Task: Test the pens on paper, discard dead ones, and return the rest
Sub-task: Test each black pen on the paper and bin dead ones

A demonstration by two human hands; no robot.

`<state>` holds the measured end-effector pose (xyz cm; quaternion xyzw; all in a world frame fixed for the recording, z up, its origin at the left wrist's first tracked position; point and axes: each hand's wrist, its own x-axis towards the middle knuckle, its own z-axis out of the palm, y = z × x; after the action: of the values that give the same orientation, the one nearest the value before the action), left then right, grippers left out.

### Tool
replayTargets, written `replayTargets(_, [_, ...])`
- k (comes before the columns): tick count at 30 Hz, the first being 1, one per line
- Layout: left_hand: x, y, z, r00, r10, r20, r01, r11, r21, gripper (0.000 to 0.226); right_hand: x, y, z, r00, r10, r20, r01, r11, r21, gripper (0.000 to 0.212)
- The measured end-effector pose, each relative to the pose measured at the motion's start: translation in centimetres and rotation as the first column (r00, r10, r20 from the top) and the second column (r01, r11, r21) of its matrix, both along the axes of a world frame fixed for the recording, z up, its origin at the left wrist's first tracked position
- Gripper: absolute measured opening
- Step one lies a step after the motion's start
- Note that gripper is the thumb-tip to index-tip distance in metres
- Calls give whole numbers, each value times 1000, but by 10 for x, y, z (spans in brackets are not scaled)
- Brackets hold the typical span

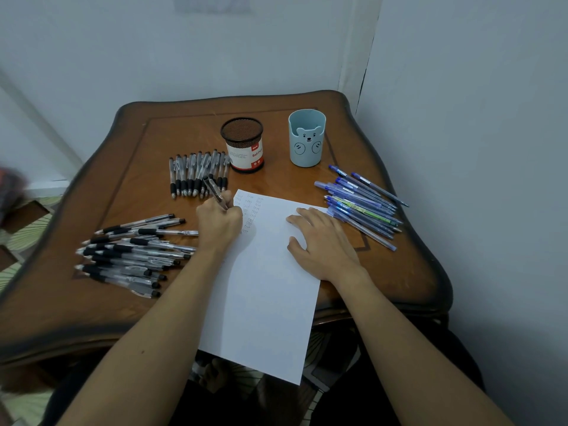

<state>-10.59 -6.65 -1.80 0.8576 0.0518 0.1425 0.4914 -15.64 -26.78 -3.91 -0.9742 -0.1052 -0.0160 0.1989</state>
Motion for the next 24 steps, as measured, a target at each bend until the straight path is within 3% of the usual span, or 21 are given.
replayTargets(3, [0, -1, 2, 1000, 24, 6, -24, 1000, 8, 25, 0, 0, 0, 1000, -4, 9, 4, 1000, 4, 49])
replayTargets(7, [-1, 1, -2, 998, -23, 59, 22, 1000, 19, 33, 0, 0, 1, 1000, -4, 8, 4, 1000, -4, 49])
replayTargets(15, [8, 8, -14, 995, -74, 61, 73, 997, 25, 11, 0, 1, 0, 1000, -5, 3, 5, 1000, 3, 50])
replayTargets(24, [9, 9, -16, 992, -110, 59, 106, 992, 68, 13, 1, 0, -2, 1000, -3, -9, 3, 1000, 1, 50])
